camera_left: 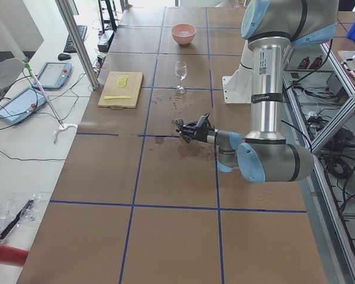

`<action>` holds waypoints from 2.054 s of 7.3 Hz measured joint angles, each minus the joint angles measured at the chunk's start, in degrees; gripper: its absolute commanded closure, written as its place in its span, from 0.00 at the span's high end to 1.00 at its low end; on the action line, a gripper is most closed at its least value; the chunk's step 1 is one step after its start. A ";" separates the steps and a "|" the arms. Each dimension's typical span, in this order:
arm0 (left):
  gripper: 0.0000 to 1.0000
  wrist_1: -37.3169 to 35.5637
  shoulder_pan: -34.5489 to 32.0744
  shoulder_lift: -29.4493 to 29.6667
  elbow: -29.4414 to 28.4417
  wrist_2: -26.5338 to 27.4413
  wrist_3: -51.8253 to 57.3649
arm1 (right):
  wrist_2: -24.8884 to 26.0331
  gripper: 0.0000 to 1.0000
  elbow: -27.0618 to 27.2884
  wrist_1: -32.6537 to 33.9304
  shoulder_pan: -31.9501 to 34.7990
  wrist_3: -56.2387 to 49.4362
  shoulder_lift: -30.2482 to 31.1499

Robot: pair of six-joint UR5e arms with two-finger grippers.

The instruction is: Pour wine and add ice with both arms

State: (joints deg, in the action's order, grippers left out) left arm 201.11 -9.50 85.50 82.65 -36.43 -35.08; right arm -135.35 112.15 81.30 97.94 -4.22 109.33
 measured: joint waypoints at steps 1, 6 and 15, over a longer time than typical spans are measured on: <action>0.00 -1.07 -0.43 0.64 -0.10 -0.02 -0.21 | 0.00 1.00 0.00 0.00 0.03 0.00 0.00; 0.00 -4.62 -1.08 3.06 -2.42 -0.33 -0.68 | 0.00 1.00 0.00 0.00 0.09 0.00 -0.08; 0.20 -5.30 -1.15 3.93 -4.13 -0.57 -0.88 | 0.00 1.00 0.00 0.00 0.23 0.00 -0.09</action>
State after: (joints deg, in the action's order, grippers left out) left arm 195.82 -10.65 89.43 78.52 -37.00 -35.96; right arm -135.35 112.15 81.30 98.17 -4.22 109.25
